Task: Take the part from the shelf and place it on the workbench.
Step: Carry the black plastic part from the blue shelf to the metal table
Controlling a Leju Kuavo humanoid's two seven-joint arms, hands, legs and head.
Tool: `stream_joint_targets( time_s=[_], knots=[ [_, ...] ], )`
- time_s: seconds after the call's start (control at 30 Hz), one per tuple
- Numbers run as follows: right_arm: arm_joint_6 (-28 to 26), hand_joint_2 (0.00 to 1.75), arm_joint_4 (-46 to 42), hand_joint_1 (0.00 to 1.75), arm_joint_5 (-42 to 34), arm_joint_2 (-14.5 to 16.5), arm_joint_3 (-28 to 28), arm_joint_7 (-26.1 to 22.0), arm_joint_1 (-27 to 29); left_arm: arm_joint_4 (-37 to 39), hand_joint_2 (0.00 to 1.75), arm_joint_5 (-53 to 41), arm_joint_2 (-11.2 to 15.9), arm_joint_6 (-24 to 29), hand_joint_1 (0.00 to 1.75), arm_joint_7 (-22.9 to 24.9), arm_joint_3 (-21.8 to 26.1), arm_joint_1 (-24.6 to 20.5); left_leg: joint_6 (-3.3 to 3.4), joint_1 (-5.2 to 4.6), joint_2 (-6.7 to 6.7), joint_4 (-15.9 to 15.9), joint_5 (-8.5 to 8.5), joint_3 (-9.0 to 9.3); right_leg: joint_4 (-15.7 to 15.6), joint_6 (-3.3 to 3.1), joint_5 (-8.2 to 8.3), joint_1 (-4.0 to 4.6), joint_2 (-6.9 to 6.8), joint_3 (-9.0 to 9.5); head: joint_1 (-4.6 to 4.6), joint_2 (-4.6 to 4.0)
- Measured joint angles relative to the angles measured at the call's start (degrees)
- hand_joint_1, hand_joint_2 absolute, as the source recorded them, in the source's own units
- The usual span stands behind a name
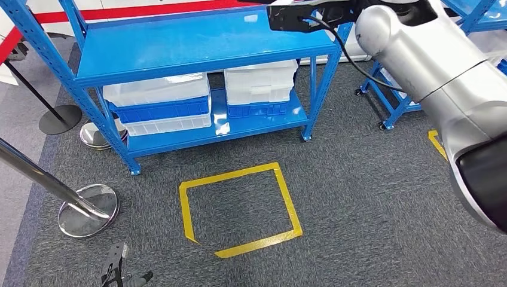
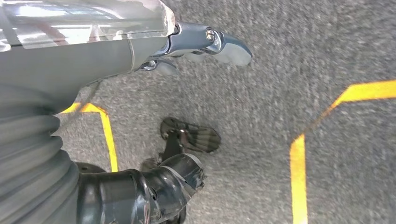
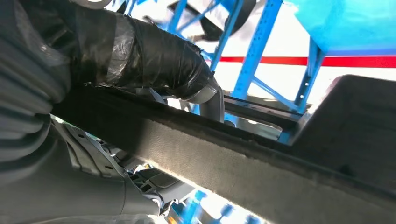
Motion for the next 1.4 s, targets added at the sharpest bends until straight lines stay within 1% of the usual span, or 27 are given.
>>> stream_joint_targets(
  time_s=[0.07, 0.13, 0.2, 0.27, 0.3, 0.33, 0.4, 0.43, 0.47, 0.5, 0.57, 0.63, 0.7, 0.77, 0.83, 0.9, 0.93, 0.97, 1.0, 1.07, 1.1, 1.17, 1.2, 1.27, 1.3, 1.33, 1.4],
  knots=[
    [-0.3, 1.75, 0.0, 1.75, -0.1, -0.4, -1.4, 0.3, 0.0, 0.0, 1.75, 0.0, -0.1, 0.2, 0.0, 0.0, 0.0, 0.0, -0.27, -0.01, 0.08, 0.0, 1.31, -1.36, -5.0, -0.56, 2.29, 0.18, 0.01, 5.46, -0.01, 0.0],
    [-0.6, 1.75, -0.1, 1.75, -0.2, -0.7, -2.5, 0.5, -0.1, 0.0, 1.75, 0.1, -0.2, 0.4, 0.0, 0.0, 0.0, 0.0, -0.75, -0.03, 0.15, -0.1, 2.63, -2.19, -13.5, -1.14, 1.01, 0.64, -0.01, 11.72, -0.03, 0.0],
    [-1.0, 1.75, -0.2, 1.75, -0.3, -1.0, -3.6, 0.5, -0.3, 0.0, 1.75, 0.1, -0.2, 0.5, 0.0, -0.1, 0.0, 0.0, -1.4, 0.09, 0.2, -0.8, 4.17, -2.43, -17.7, -1.49, 0.02, 1.08, -0.01, 13.75, -0.02, 0.0],
    [-1.4, 1.75, -0.2, 1.75, -0.5, -1.2, -4.5, 0.4, -0.3, 0.0, 1.75, 0.1, -0.2, 0.7, 0.0, -0.1, 0.0, 0.1, -2.07, 0.07, 0.08, -1.4, 4.64, -2.88, -18.3, -2.09, 1.61, 0.83, -0.22, 12.84, -0.01, 0.0],
    [-1.5, 1.75, -0.3, 1.75, -0.4, -1.2, -4.9, 0.4, -0.3, 0.0, 1.75, 0.1, -0.2, 0.7, 0.0, -0.2, 0.0, 0.1, -2.27, -0.01, -0.02, -0.6, 3.13, -3.41, -18.7, -2.51, 2.48, 0.66, -0.38, 12.23, -0.03, 0.0],
    [-1.6, 1.75, -0.3, 1.75, -0.2, -1.3, -5.2, 0.4, -0.3, 0.0, 1.75, 0.1, -0.2, 0.8, 0.0, -0.2, 0.0, 0.2, -2.4, -0.05, -0.09, 1.3, 0.51, -4.12, -18.9, -2.89, 3.45, 0.51, -0.51, 11.46, -0.05, 0.0],
    [-1.7, 1.75, -0.3, 1.75, 0.4, -1.4, -5.5, 0.4, -0.4, 0.0, 1.75, 0.1, -0.3, 0.9, 0.0, -0.2, 0.0, 0.2, -2.52, 0.02, -0.11, 8.7, -5.82, -5.69, -18.8, -3.39, 5.22, 0.71, -0.55, 9.42, -0.07, 0.0],
    [-1.7, 1.75, -0.3, 1.75, 0.7, -1.5, -5.5, 0.4, -0.4, 0.0, 1.75, 0.0, -0.3, 0.9, 0.0, -0.2, 0.0, 0.2, -2.61, 0.04, -0.1, 12.7, -7.4, -6.16, -18.6, -3.47, 6.08, 0.82, -0.5, 8.29, -0.07, 0.0],
    [-1.7, 1.75, -0.3, 1.75, 0.9, -1.6, -5.6, 0.4, -0.3, 0.0, 1.75, 0.0, -0.3, 1.0, 0.0, -0.3, 0.0, 0.2, -2.65, 0.03, -0.1, 15.8, -7.6, -6.11, -18.5, -3.49, 6.9, 0.9, -0.43, 7.11, -0.07, 0.0],
    [-1.7, 1.75, -0.3, 1.75, 1.0, -1.6, -5.6, 0.4, -0.3, 0.0, 1.75, 0.0, -0.3, 1.0, 0.0, -0.3, 0.0, 0.2, -2.61, 0.02, -0.11, 17.0, -6.55, -5.27, -18.2, -3.47, 7.66, 0.98, -0.32, 5.96, -0.07, 0.0],
    [-1.7, 1.75, -0.3, 1.75, 1.1, -1.8, -5.6, 0.3, -0.3, 0.0, 1.75, 0.0, -0.2, 1.1, 0.0, -0.3, 0.0, 0.1, -2.11, -0.1, -0.13, 13.2, -4.25, -0.33, -17.7, -3.29, 9.05, 1.07, -0.05, 3.84, -0.08, 0.0],
    [-1.7, 1.75, -0.5, 1.75, 1.1, -2.0, -5.6, 0.3, -0.3, 0.0, 1.75, 0.0, -0.1, 1.1, 0.0, -0.3, 0.0, -0.1, -1.46, -0.44, -0.14, 4.4, -5.69, 6.7, -17.1, -2.89, 10.2, 1.21, 0.06, 2.35, -0.07, 0.0],
    [-1.7, 1.75, -0.6, 1.75, 1.2, -2.3, -5.6, 0.3, -0.3, 0.0, 1.75, 0.0, 0.0, 1.2, 0.0, -0.3, 0.0, -0.1, -1.09, -0.92, -0.18, -0.9, -7.3, 9.77, -17.3, -2.3, 11.52, 1.04, -0.09, 1.66, -0.04, 0.0],
    [-1.7, 1.75, -0.5, 1.75, 1.2, -2.7, -5.7, 0.3, -0.2, 0.0, 1.75, 0.0, -0.1, 1.2, 0.0, -0.3, 0.0, -0.1, -0.61, -0.9, -0.09, -2.0, -6.0, 8.91, -17.7, -1.66, 12.39, 0.82, -0.05, 1.04, -0.05, 0.0],
    [-1.7, 1.75, -0.5, 1.75, 1.2, -3.1, -5.7, 0.3, -0.1, 0.0, 1.75, 0.0, -0.2, 1.2, 0.0, -0.3, 0.0, 0.0, 0.25, -0.58, 0.28, -2.5, -4.11, 7.48, -15.3, -1.08, 8.79, 0.64, 0.15, -0.24, -0.01, 0.0],
    [-1.7, 1.75, -0.5, 1.75, 1.2, -3.4, -5.8, 0.3, 0.0, 0.0, 1.75, 0.0, -0.2, 1.2, 0.0, -0.3, 0.0, -0.1, 0.7, -0.52, 0.52, -2.5, -2.38, 5.6, -8.6, -0.51, 2.34, 0.11, 0.17, -1.78, 0.04, 0.0],
    [-1.7, 1.75, -0.5, 1.75, 1.2, -3.4, -5.8, 0.3, 0.1, 0.0, 1.75, 0.0, -0.2, 1.2, 0.0, -0.3, 0.0, -0.1, 0.62, -0.51, 0.54, -2.5, -1.58, 4.59, -4.8, -0.21, 0.43, -0.17, 0.15, -2.28, 0.04, 0.0],
    [-1.7, 1.75, -0.5, 1.75, 1.2, -3.5, -5.8, 0.3, 0.2, 0.0, 1.75, 0.0, -0.2, 1.2, 0.0, -0.3, 0.0, -0.1, 0.48, -0.46, 0.56, -2.4, -0.77, 3.55, -1.9, 0.07, -0.02, -0.45, 0.14, -2.32, 0.04, 0.0],
    [-1.7, 1.75, -0.5, 1.75, 1.2, -3.6, -5.8, 0.3, 0.3, 0.0, 1.75, 0.0, -0.2, 1.2, 0.0, -0.3, 0.0, -0.1, 0.27, -0.37, 0.59, -2.3, 0.02, 2.48, -0.5, 0.31, 0.95, -0.69, 0.12, -1.58, 0.04, 0.0],
    [-1.8, 1.75, -0.5, 1.75, 1.2, -3.6, -5.8, 0.3, 0.4, 0.0, 1.75, 0.0, -0.2, 1.2, 0.0, -0.3, 0.0, -0.1, -0.3, -0.08, 0.63, -1.9, 1.47, 0.35, -3.4, 0.7, 3.87, -1.07, 0.07, 2.82, 0.04, 0.0],
    [-1.8, 1.75, -0.5, 1.75, 1.2, -3.6, -5.8, 0.3, 0.3, 0.0, 1.75, 0.0, -0.2, 1.2, 0.0, -0.3, 0.0, 0.0, -0.65, 0.01, 0.62, -1.5, 2.07, -0.57, -7.4, 0.8, 3.75, -1.13, 0.06, 6.29, 0.05, 0.0],
    [-1.7, 1.75, -0.7, 1.75, 1.3, -3.6, -5.8, 0.3, 0.3, 0.0, 1.75, 0.0, -0.2, 1.3, 0.0, -0.3, 0.0, 0.0, -1.41, 0.11, 0.58, -1.1, 3.2, -1.58, -14.8, 0.47, 1.39, -0.88, 0.21, 11.68, 0.02, 0.0],
    [-1.7, 1.75, -0.8, 1.75, 1.4, -3.6, -5.8, 0.2, 0.3, 0.0, 1.75, 0.0, -0.2, 1.3, 0.0, -0.3, 0.0, 0.0, -1.85, 0.12, 0.53, -1.2, 3.84, -1.81, -16.8, 0.13, 0.39, -0.63, 0.3, 12.73, 0.0, 0.0],
    [-1.7, 1.75, -1.0, 1.75, 2.0, -3.5, -5.8, 0.1, 0.2, 0.0, 1.75, 0.0, -0.2, 1.5, 0.0, -0.3, 0.0, 0.1, -2.74, 0.21, 0.42, -1.7, 4.83, -2.15, -17.3, -0.89, 1.25, -0.45, 0.19, 12.04, -0.03, 0.0],
    [-1.7, 1.75, -1.0, 1.75, 2.3, -3.4, -5.8, 0.1, 0.1, 0.0, 1.75, -0.1, -0.2, 1.6, 0.0, -0.3, 0.0, 0.1, -3.05, 0.28, 0.36, -1.4, 3.97, -2.65, -17.4, -1.45, 1.97, -0.47, 0.1, 11.45, -0.04, 0.0],
    [-1.7, 1.75, -1.1, 1.75, 2.6, -3.3, -5.8, 0.0, -0.1, 0.0, 1.75, -0.1, -0.3, 1.6, 0.0, -0.4, 0.0, 0.2, -3.27, 0.34, 0.32, 0.1, 1.87, -3.39, -17.7, -2.04, 2.8, -0.53, 0.0, 10.71, -0.06, 0.0],
    [-1.7, 1.75, -1.2, 1.75, 3.3, -3.2, -5.8, 0.0, -0.3, 0.0, 1.75, 0.0, -0.3, 1.6, 0.0, -0.5, 0.0, 0.2, -3.52, 0.43, 0.31, 6.3, -4.48, -5.2, -17.8, -2.86, 4.3, -0.38, -0.05, 8.97, -0.09, 0.0]
  ],
)
